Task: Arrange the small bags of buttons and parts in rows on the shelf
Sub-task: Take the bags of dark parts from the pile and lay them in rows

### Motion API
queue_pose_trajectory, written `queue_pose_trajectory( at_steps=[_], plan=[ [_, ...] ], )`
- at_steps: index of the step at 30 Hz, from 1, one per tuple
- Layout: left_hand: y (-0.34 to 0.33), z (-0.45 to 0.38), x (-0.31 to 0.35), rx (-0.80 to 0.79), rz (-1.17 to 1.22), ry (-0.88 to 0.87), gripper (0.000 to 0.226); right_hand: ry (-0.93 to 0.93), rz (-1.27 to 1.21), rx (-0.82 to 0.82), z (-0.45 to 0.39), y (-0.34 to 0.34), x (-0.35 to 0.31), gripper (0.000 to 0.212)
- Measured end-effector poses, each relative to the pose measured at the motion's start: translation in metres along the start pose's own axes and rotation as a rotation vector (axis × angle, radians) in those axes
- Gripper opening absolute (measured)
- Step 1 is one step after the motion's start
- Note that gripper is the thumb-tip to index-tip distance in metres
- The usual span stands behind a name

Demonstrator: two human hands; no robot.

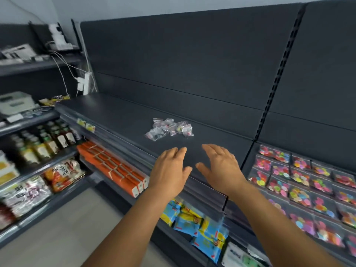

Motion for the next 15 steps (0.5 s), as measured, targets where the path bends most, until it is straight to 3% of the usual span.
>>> queue_pose_trajectory(
  at_steps=[8,15],
  plan=[
    [0.001,-0.059,-0.074,-0.008,0.019,0.086,0.061,0.044,-0.042,-0.042,-0.099,-0.02,-0.012,0.065],
    [-0.015,-0.134,-0.13,-0.07,0.045,0.177,0.056,-0.069,-0.216,-0.073,-0.184,-0.034,0.013,0.058]
  ],
)
Point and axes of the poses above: each hand's wrist, its own z-axis away from the middle knuckle, its own y-axis out of the back of the hand, x = y × z, the point moved 1 cm from there along -z, towards the middle knuckle, and after that the axes turned 13 degrees about -x, right-handed, at the moved point
